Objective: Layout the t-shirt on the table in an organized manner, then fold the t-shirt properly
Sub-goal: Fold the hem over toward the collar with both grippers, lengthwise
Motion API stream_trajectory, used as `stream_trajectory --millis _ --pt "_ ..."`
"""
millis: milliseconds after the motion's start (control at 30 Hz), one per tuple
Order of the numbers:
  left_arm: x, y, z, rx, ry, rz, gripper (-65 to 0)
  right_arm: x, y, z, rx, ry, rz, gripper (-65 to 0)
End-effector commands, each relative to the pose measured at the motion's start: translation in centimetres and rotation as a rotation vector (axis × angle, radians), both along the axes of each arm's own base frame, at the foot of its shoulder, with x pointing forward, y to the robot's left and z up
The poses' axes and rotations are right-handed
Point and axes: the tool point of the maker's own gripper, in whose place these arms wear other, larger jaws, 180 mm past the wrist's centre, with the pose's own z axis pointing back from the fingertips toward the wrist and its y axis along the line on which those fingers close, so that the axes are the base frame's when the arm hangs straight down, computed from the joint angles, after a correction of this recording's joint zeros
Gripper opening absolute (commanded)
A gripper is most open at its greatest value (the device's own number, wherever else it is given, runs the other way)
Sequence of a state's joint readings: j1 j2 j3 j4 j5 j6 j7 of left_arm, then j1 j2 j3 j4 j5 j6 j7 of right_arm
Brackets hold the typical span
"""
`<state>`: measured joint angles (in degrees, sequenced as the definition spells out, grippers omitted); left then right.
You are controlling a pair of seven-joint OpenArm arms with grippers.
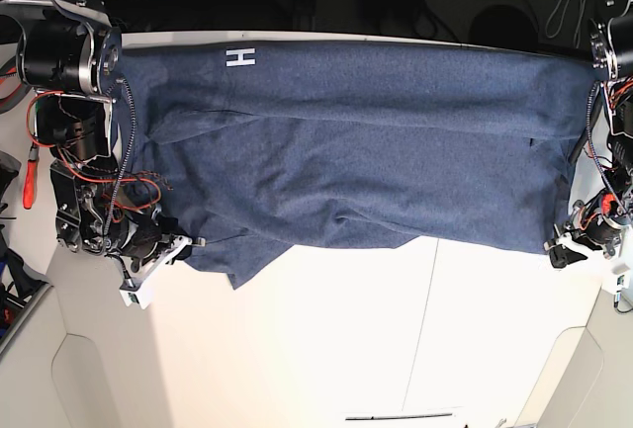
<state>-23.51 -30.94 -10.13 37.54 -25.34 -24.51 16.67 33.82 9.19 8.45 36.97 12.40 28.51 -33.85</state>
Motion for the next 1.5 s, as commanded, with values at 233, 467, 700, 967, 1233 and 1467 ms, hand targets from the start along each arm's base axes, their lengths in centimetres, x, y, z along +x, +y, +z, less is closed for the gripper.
stream_trajectory --millis 233,467,700,967,1233,1467 --pt "-0.9 2.6 -0.9 0.01 0.009 0.101 -32.2 2.1 0.2 2.4 0.046 -0.073 -0.022 -65.0" --pt "0.4 -0.1 -0.8 -0.05 -0.034 0.036 -32.3 2.1 0.1 2.4 0.046 -0.072 -0.022 -65.0" --pt "2.0 -2.8 -0.5 -0.096 -0.065 -0.001 -32.4 2.1 0.1 2.4 0.046 -0.072 -0.022 -65.0" --pt "2.3 -2.8 -0.1 -0.094 -0.089 0.005 -48.6 2.1 0.1 2.4 0.046 -0.073 -0.022 -65.0" --pt "2.7 -2.1 0.8 -0.103 -0.138 0.028 -65.0 2.3 0.0 2.8 0.042 -0.082 -0.02 -65.0" --pt "2.3 -0.4 4.1 -0.207 -0.231 -0.008 -65.0 3.0 -0.8 5.7 0.027 -0.113 -0.005 -65.0"
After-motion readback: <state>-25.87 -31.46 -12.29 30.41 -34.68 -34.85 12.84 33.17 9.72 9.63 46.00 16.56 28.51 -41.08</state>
